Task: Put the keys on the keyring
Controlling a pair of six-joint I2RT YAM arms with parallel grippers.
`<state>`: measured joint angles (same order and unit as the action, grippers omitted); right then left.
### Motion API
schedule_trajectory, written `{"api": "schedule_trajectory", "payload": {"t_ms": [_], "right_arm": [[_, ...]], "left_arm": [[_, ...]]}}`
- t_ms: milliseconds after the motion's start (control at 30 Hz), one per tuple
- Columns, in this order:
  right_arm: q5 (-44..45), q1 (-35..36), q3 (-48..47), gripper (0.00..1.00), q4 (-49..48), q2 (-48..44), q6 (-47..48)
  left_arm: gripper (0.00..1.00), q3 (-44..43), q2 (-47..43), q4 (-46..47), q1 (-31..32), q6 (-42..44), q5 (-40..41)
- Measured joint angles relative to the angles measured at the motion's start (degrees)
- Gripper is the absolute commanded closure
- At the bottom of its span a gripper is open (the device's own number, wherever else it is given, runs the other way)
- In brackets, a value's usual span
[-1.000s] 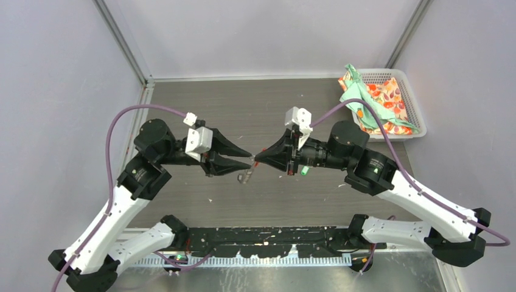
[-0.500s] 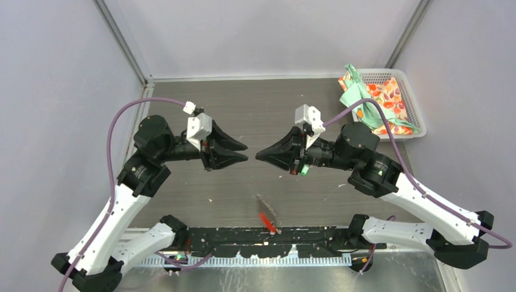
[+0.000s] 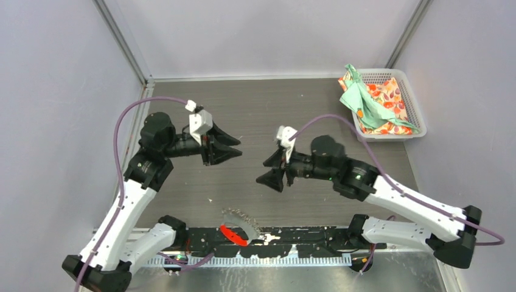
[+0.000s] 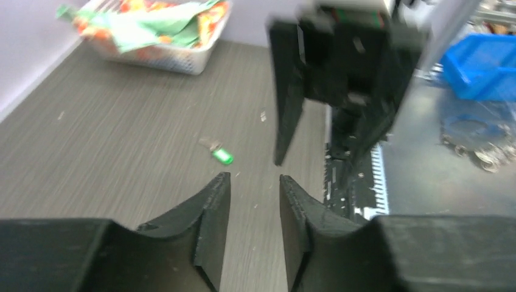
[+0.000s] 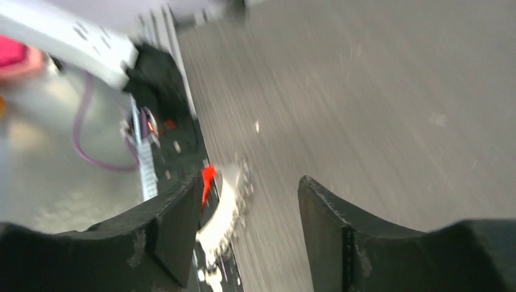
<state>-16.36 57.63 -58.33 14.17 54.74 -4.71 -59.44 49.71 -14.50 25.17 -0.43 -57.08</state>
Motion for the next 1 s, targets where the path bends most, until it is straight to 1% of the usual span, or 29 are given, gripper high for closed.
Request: {"api": "schedule_trajectory", "payload": {"t_ms": [100, 167, 233, 300, 433, 467, 533, 633, 700, 800, 867, 1000], "right_arm": [[-0.42, -0.02, 7.89, 0.27, -1.11, 3.48, -0.48], [-1.33, -0.02, 10.47, 0.21, -2.47, 7.67, -0.63], [-3.32, 0.00, 11.10, 0.18, -5.18, 13.73, -0.85], [-6.05, 0.26, 10.84, 0.15, -11.39, 21.24, -1.14], [-10.88, 1.90, 7.30, 0.14, -20.52, 36.33, -1.60], [-11.74, 2.60, 5.99, 0.14, -22.12, 39.80, -1.51], [-13.25, 4.09, 3.58, 0.18, -24.00, 45.07, -1.03], [-16.11, 6.34, 0.39, 0.19, -25.42, 50.42, 1.33], [-18.34, 7.08, -0.46, 0.17, -26.25, 51.91, 3.50], [-22.77, 7.28, -0.63, 0.16, -25.97, 52.28, 9.11], [-26.60, 6.03, -0.66, 0.16, -25.97, 52.28, 12.66], [-31.65, 1.51, -1.75, 0.24, -24.68, 52.87, 19.67]], "left_arm": [[0.49, 1.49, 1.44, 0.39, -9.16, -1.77, -0.17], [0.45, 1.66, 3.80, 0.61, -16.20, -2.38, 0.39], [0.44, 1.57, 6.51, -1.42, -20.72, 0.24, 1.88], [0.44, 1.57, 8.07, -5.49, -22.77, 4.02, 2.89], [0.43, 1.60, 8.09, -12.96, -27.39, 8.48, 2.89], [0.42, 1.60, 7.65, -15.08, -29.09, 9.22, 2.80], [0.42, 1.60, 6.56, -18.21, -31.45, 9.97, 2.58], [0.42, 1.60, 3.21, -22.71, -33.77, 10.21, 1.75], [0.42, 1.57, 0.46, -25.29, -34.23, 10.69, 1.07], [0.42, 1.51, -3.50, -28.92, -34.27, 11.54, -0.42], [0.41, 1.51, -5.33, -30.88, -34.29, 12.07, -1.07], [0.40, 1.25, -7.65, -34.38, -34.29, 13.70, -1.49]]}}
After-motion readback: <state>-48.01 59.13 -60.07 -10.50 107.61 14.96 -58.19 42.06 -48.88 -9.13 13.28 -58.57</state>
